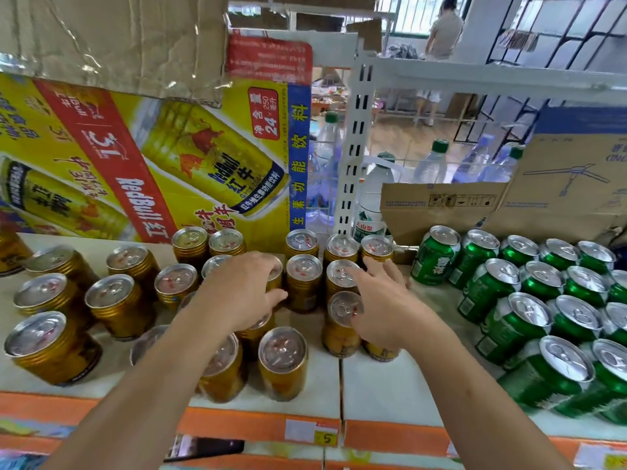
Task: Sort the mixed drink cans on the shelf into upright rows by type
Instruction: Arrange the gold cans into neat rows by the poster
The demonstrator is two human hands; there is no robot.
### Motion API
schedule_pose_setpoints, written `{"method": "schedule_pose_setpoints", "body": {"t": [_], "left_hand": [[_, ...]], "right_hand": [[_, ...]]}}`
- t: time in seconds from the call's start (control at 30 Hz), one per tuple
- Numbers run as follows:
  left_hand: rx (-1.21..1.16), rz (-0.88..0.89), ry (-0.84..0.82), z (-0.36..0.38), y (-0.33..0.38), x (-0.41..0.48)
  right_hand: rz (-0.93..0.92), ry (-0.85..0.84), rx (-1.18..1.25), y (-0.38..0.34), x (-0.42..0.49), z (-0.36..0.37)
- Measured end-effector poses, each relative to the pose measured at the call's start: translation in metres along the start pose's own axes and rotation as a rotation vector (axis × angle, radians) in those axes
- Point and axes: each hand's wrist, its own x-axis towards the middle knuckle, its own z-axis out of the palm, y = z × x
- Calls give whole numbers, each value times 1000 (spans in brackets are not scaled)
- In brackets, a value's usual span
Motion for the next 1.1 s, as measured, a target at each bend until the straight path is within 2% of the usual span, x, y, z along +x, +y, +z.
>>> {"method": "schedule_pose_setpoints", "body": {"t": [0.07, 0.3, 0.47, 0.57, 0.67, 0.83, 1.1], "left_hand": [[13, -12, -39, -1, -15, 5], [57, 64, -131, 5, -32, 37], [88, 118, -168, 10, -37, 55], [102, 173, -157, 8, -44, 60], [123, 206, -153, 3, -45, 61], [156, 206, -107, 0, -55, 62], [112, 186, -68, 5, -79, 64]], "right_hand": [[-9, -22, -15, -15, 9, -5], [-46, 72, 57, -52, 59, -8], [13, 71, -54, -67, 81, -8], [11, 27, -114, -72, 82, -9], [3, 61, -146, -77, 80, -6], [10, 39, -13, -80, 77, 0], [-144, 108, 92, -91, 81, 16]]}}
